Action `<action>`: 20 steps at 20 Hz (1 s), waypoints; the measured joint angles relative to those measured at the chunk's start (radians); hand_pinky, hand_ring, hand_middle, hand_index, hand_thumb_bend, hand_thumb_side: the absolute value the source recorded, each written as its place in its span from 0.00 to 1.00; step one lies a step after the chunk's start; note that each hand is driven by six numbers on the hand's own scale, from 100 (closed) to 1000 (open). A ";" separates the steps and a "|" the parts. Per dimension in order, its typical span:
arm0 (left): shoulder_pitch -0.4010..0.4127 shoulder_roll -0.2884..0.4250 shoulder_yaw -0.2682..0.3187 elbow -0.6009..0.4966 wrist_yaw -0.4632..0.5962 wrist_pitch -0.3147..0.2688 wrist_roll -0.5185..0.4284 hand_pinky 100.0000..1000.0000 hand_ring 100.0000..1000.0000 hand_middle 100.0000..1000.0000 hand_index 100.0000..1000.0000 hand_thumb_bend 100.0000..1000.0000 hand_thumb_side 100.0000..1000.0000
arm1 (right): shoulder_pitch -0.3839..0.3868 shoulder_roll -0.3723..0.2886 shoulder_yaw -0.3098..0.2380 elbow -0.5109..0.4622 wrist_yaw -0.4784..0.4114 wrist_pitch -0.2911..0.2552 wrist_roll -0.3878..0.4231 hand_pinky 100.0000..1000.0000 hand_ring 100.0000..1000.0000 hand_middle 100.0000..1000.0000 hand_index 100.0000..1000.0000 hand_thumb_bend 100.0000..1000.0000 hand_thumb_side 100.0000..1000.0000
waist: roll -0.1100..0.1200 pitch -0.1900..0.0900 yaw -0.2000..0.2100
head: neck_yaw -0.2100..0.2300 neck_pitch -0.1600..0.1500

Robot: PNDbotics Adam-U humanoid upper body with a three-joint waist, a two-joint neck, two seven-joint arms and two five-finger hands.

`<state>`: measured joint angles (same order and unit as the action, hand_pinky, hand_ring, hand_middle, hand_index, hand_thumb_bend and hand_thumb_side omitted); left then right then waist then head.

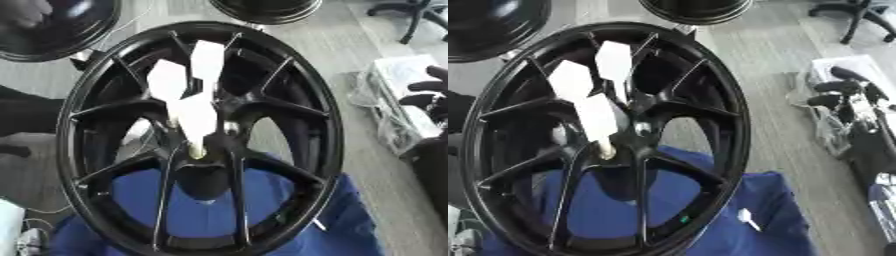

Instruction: Pull the pin out of the wheel hub.

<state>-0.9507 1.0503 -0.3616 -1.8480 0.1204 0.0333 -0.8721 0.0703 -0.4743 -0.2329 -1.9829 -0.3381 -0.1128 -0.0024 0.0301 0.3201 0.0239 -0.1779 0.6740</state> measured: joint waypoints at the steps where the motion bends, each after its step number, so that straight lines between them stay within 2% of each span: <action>1: -0.007 -0.010 -0.017 0.025 -0.018 0.000 -0.012 0.90 0.84 0.79 0.84 0.57 0.21 | 0.000 0.000 0.000 0.000 0.000 0.000 0.000 0.85 0.61 0.63 0.85 0.00 0.68 | 0.000 0.000 0.000 | 0.000 0.000; 4: -0.031 -0.041 -0.053 0.098 -0.069 -0.009 -0.028 0.92 0.84 0.78 0.83 0.50 0.29 | 0.000 -0.002 0.000 0.000 0.000 0.001 0.000 0.85 0.61 0.62 0.85 0.00 0.68 | 0.000 0.000 -0.001 | 0.000 0.000; 6: -0.047 -0.063 -0.068 0.146 -0.096 -0.017 -0.033 0.93 0.85 0.78 0.84 0.50 0.25 | 0.000 -0.002 0.000 0.000 0.000 0.002 -0.001 0.85 0.61 0.62 0.85 0.00 0.68 | 0.001 0.000 -0.001 | 0.000 0.000; 9: -0.066 -0.094 -0.091 0.209 -0.127 -0.036 -0.035 0.93 0.85 0.78 0.85 0.50 0.23 | 0.000 -0.003 0.000 0.000 0.000 0.006 0.000 0.85 0.61 0.62 0.85 0.00 0.68 | 0.002 0.000 -0.001 | 0.000 0.001; 12: -0.088 -0.125 -0.111 0.259 -0.151 -0.055 -0.035 0.94 0.85 0.78 0.85 0.48 0.14 | 0.000 -0.003 0.000 0.000 0.000 0.009 0.000 0.85 0.61 0.62 0.85 0.00 0.68 | 0.002 0.000 -0.002 | 0.000 0.001; 20: -0.156 -0.213 -0.148 0.359 -0.178 -0.078 -0.035 0.94 0.85 0.78 0.86 0.47 0.13 | 0.000 -0.003 0.006 0.000 0.000 0.020 -0.002 0.85 0.61 0.62 0.85 0.00 0.68 | 0.000 0.000 -0.005 | 0.000 0.001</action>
<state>-1.1063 0.8375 -0.5095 -1.4892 -0.0579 -0.0444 -0.9066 0.0704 -0.4770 -0.2269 -1.9829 -0.3381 -0.0925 -0.0042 0.0301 0.3199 0.0193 -0.1782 0.6750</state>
